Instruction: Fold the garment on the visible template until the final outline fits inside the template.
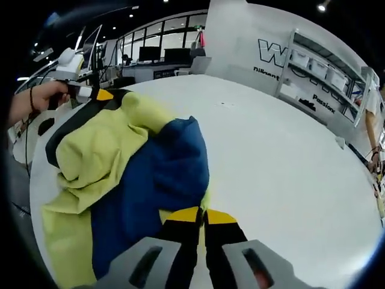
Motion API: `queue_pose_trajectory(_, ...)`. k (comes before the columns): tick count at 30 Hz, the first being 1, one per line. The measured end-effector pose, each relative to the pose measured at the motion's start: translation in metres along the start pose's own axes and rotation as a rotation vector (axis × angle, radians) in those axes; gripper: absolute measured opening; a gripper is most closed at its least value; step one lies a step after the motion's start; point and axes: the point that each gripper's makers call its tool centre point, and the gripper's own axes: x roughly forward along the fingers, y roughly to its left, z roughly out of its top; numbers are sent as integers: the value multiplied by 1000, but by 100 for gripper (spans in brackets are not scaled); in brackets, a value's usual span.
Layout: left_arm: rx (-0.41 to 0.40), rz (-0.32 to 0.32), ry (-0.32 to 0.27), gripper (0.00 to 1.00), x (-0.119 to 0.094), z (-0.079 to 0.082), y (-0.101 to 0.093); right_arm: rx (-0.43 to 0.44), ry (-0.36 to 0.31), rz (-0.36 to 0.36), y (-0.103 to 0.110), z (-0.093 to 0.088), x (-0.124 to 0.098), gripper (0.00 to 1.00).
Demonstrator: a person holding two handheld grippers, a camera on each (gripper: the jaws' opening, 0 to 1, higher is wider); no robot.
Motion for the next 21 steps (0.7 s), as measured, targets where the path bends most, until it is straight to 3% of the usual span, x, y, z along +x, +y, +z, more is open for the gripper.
queue_pose_trajectory(9, 26, -8, 43, 0, 1, -1, 11, 35, 13, 1, -6, -1, -4, 0)
queue_pose_trajectory(12, 93, -20, 52, 0, 2, 0, 12, 53, 29, 5, -9, -4, -5, 0)
queue_pose_trajectory(21, 126, -48, 145, 0, 0, -8, 17, 51, 55, -3, -20, -11, -12, 0)
